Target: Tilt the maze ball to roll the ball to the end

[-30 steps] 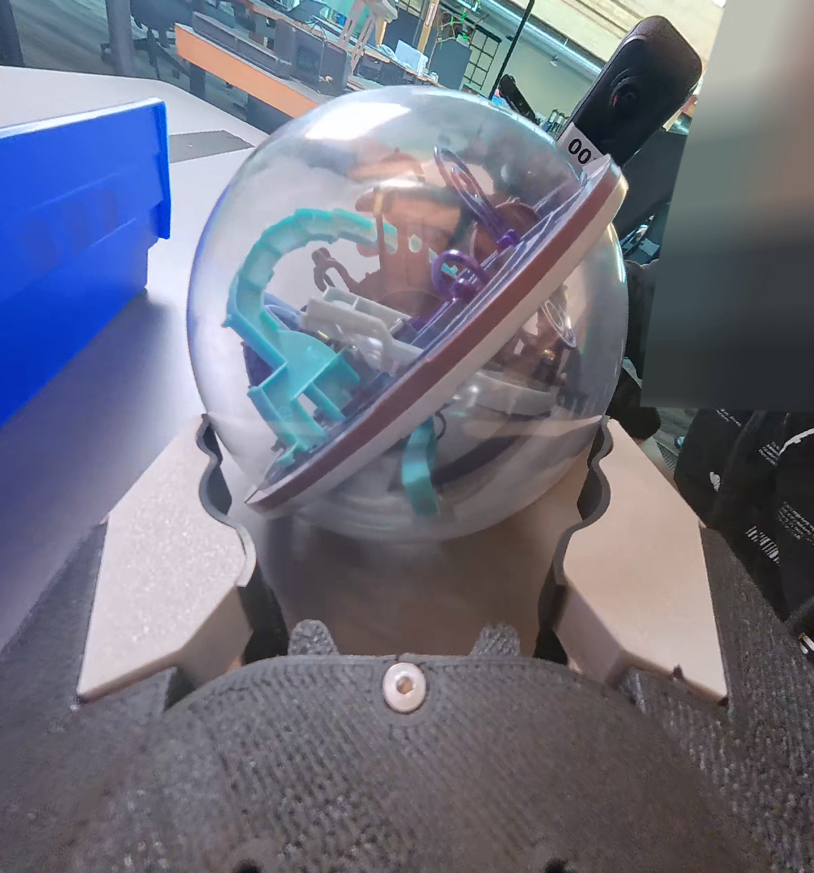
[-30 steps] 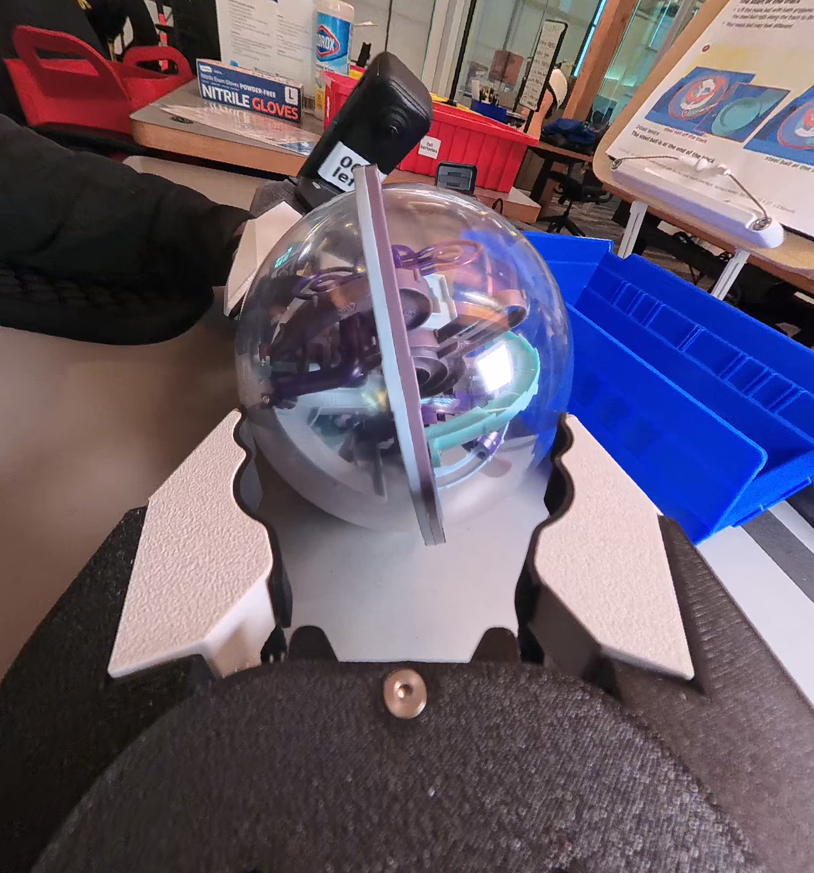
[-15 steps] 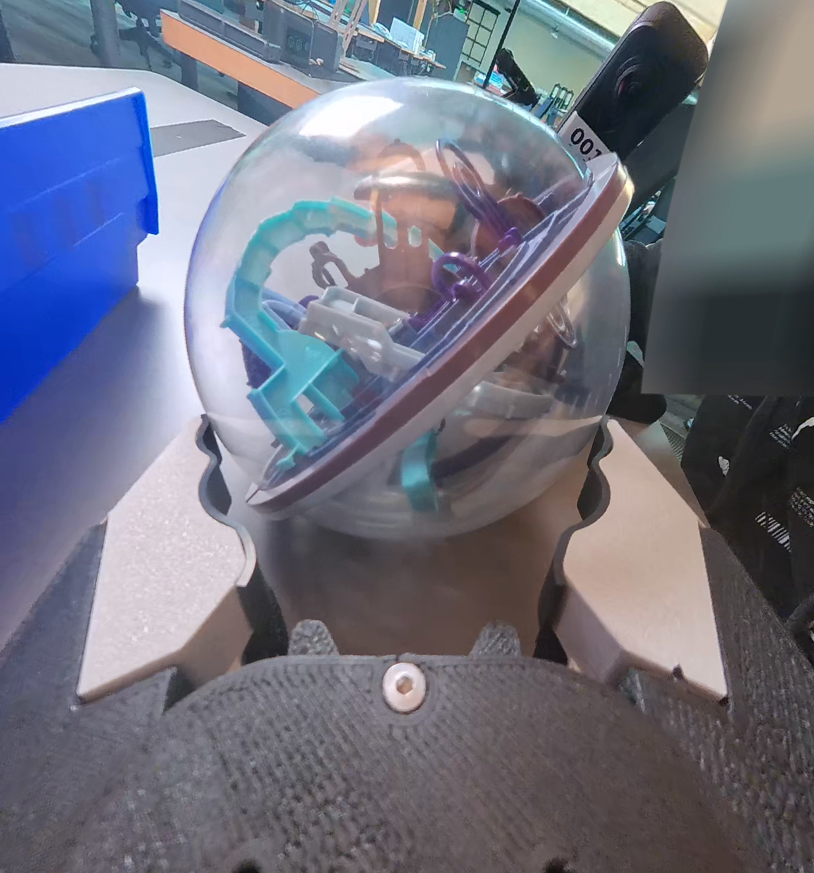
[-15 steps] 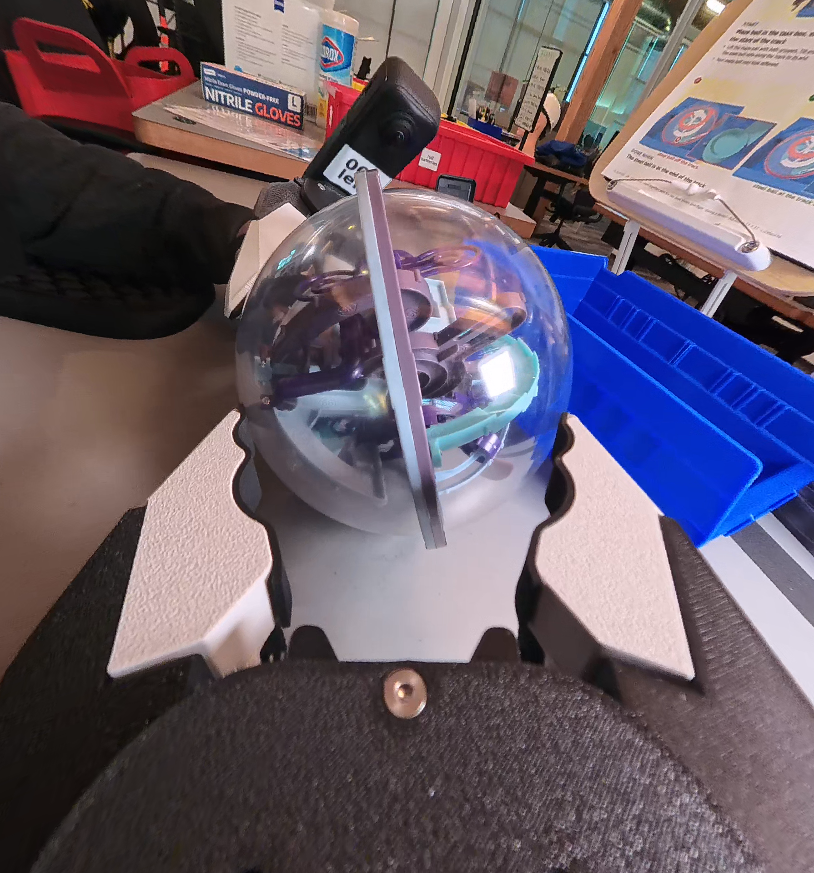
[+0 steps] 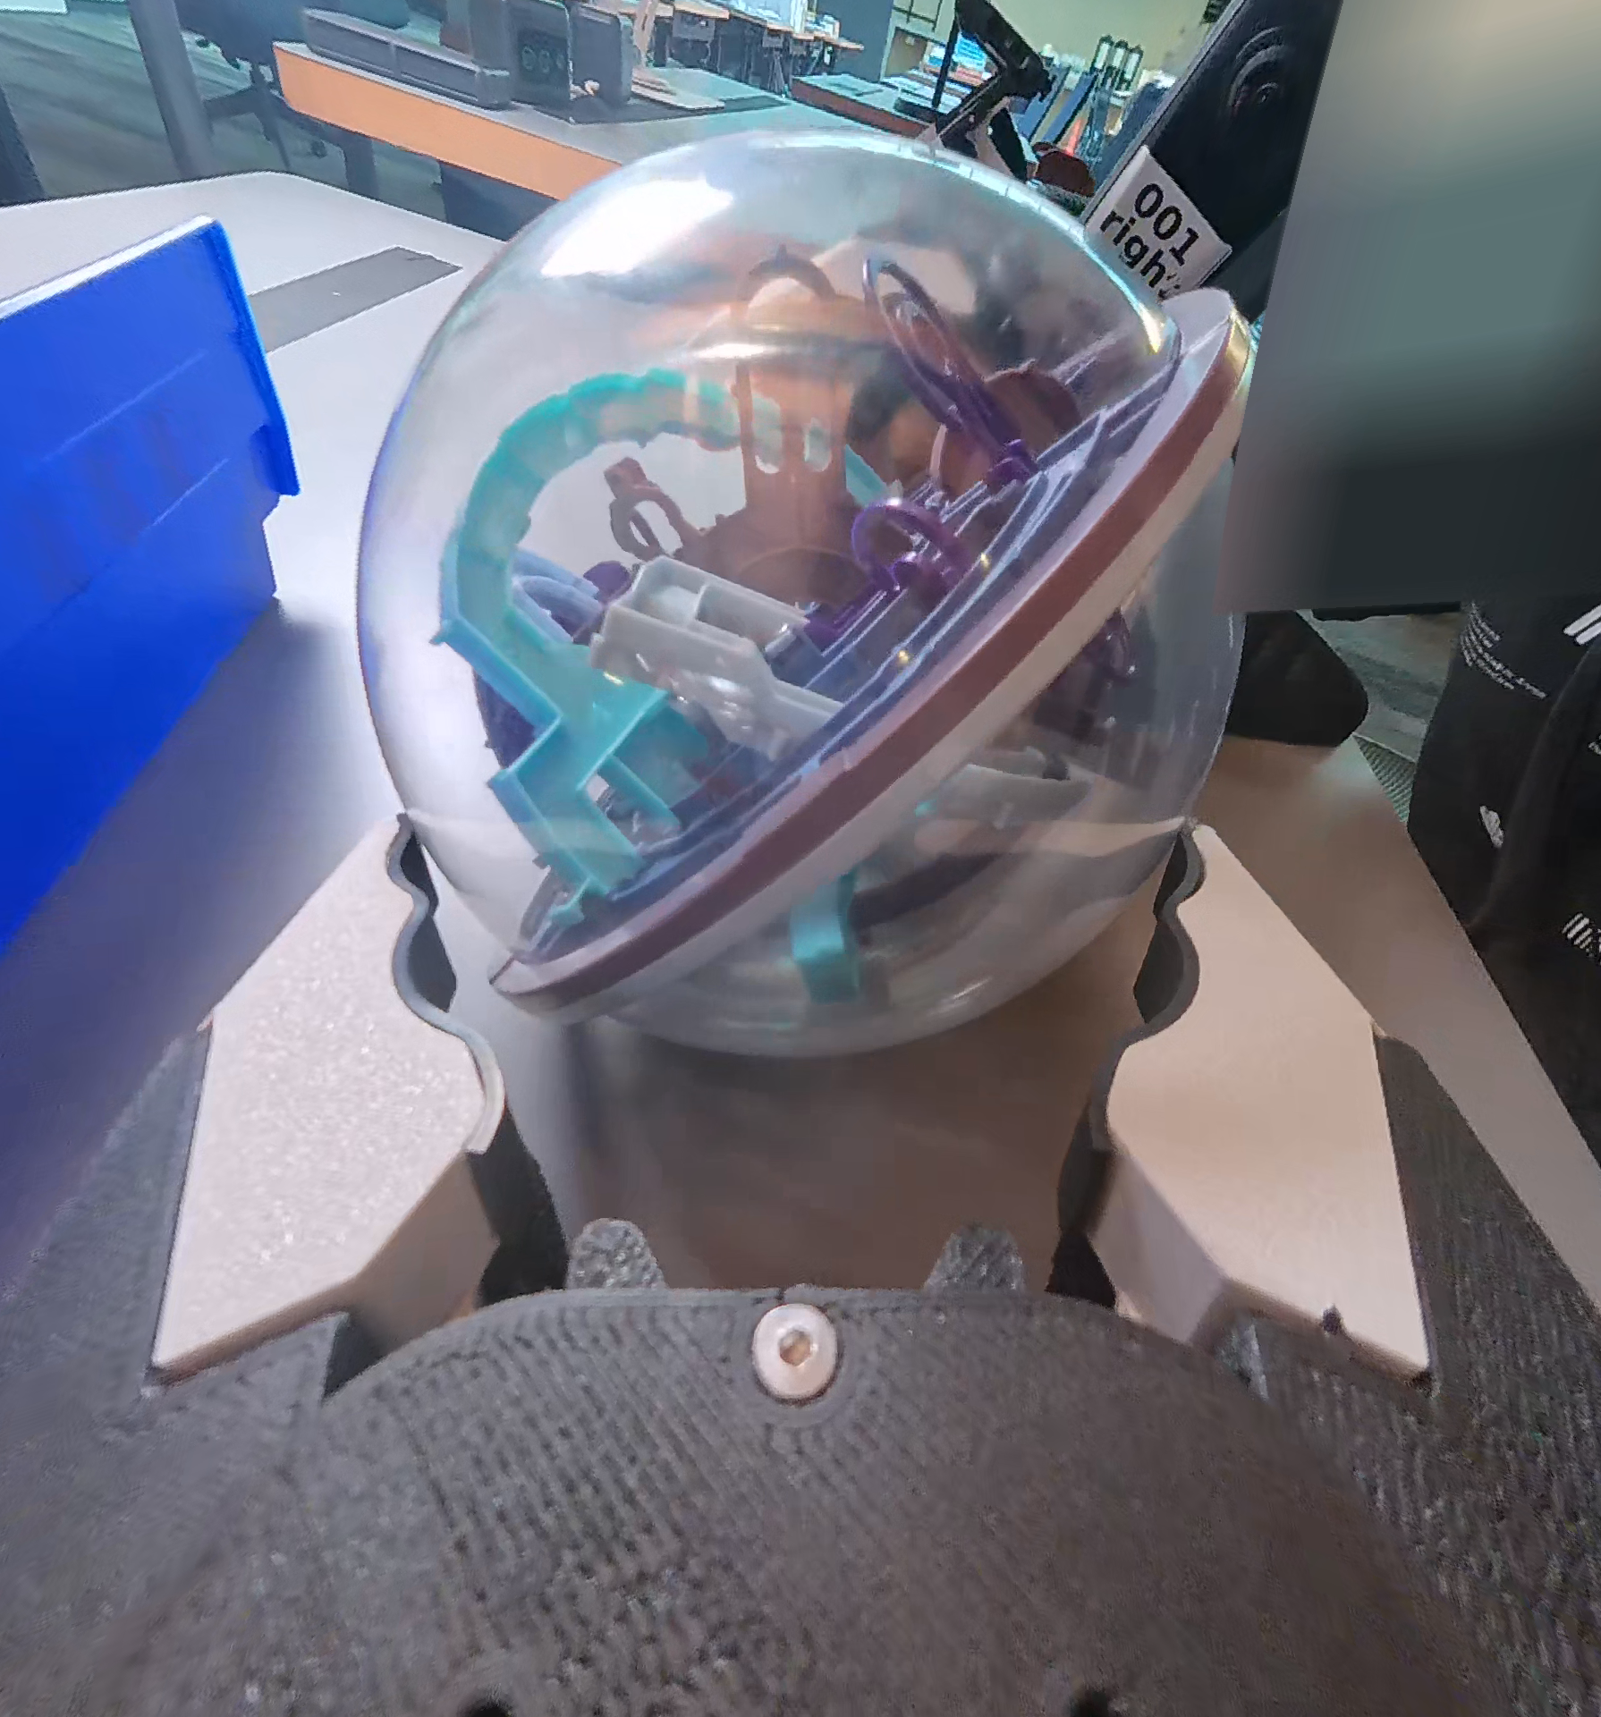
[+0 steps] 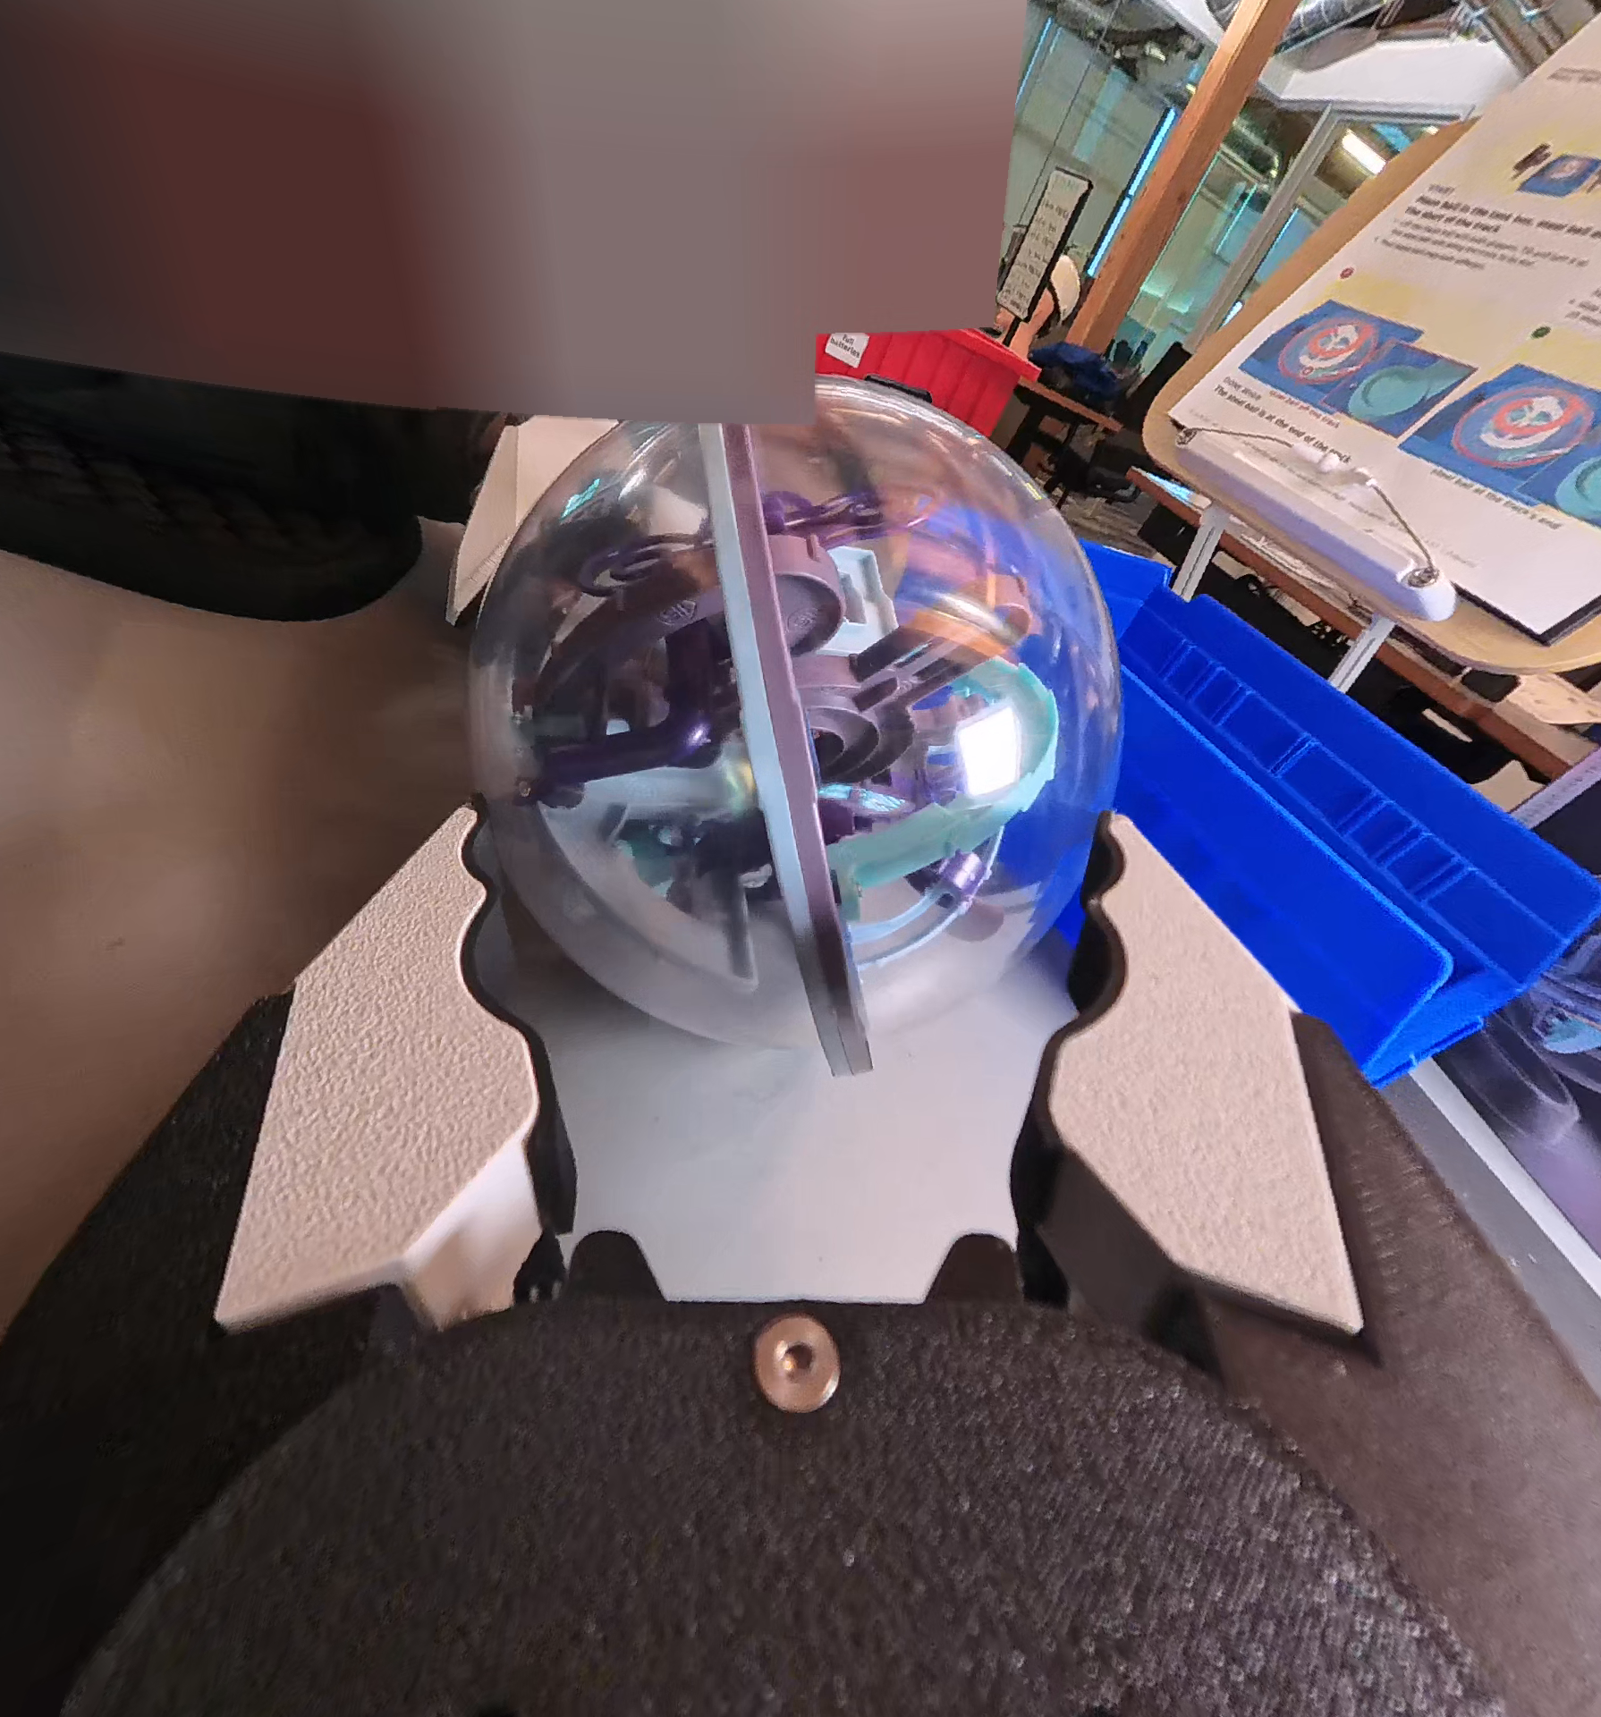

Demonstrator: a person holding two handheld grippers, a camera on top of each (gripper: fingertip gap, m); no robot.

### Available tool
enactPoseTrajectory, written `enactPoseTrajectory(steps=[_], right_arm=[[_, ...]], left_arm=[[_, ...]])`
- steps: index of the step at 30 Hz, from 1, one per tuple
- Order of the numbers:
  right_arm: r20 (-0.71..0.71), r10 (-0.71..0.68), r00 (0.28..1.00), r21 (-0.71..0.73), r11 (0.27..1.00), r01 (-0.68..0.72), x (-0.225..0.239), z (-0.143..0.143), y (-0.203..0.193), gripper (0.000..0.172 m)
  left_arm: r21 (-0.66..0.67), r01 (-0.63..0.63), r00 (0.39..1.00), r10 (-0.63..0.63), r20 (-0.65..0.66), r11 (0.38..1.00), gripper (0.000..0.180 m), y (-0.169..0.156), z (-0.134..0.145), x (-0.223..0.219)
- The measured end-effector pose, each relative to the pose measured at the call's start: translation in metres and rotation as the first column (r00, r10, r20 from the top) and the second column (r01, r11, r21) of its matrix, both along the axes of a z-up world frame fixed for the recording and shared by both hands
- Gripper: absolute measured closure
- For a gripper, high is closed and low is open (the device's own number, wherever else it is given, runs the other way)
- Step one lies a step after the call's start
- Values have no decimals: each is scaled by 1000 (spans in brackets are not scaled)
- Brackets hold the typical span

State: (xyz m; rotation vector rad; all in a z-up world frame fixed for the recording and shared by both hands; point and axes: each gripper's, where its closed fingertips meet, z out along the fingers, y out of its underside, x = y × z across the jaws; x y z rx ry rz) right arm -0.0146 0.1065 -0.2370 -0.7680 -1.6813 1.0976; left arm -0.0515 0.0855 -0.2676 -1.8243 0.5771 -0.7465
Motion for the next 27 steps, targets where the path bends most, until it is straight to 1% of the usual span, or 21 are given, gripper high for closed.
enactPoseTrajectory(steps=[5,12,17,20,27], right_arm=[[-26,10,1000,28,1000,-9,2,2,-5,51],[-46,32,998,-20,999,-33,3,6,-5,54],[-26,29,999,-70,997,-31,1,4,1,45],[16,40,999,-92,995,-38,-2,-4,3,42],[44,53,998,-106,993,-48,-3,-10,2,45]], left_arm=[[6,23,999,-23,-38,1000,32,-4,-3,0],[1,38,998,-38,-45,999,33,-7,-4,-1],[-2,41,998,-41,-42,999,34,-7,-4,-2],[-2,40,998,-40,-38,999,35,-7,-4,-2],[6,28,999,-27,-47,1000,35,-5,-3,-2]])
